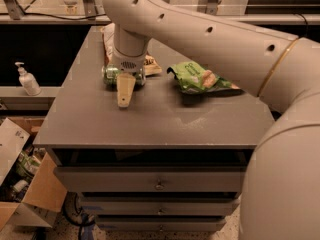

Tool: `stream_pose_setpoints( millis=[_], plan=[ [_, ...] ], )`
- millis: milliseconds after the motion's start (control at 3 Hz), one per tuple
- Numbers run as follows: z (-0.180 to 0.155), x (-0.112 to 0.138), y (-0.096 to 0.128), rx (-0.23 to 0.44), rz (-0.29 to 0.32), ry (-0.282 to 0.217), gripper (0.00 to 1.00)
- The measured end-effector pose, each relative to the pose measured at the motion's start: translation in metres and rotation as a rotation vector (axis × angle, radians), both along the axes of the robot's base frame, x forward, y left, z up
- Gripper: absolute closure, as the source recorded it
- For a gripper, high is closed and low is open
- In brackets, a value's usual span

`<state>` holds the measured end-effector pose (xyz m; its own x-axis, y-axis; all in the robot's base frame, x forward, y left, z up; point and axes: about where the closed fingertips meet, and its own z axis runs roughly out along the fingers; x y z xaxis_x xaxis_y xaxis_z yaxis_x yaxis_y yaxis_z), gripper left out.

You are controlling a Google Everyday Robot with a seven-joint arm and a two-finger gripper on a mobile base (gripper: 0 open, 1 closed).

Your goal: Place green can upright

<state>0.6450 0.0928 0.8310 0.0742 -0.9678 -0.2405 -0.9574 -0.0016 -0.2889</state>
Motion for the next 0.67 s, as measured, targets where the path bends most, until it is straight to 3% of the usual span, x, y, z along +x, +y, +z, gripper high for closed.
stream_pose_setpoints(
  millis=[667],
  plan=[
    [0.018, 0.015, -0.001, -0.026, -0.012, 0.017, 0.64]
  ],
)
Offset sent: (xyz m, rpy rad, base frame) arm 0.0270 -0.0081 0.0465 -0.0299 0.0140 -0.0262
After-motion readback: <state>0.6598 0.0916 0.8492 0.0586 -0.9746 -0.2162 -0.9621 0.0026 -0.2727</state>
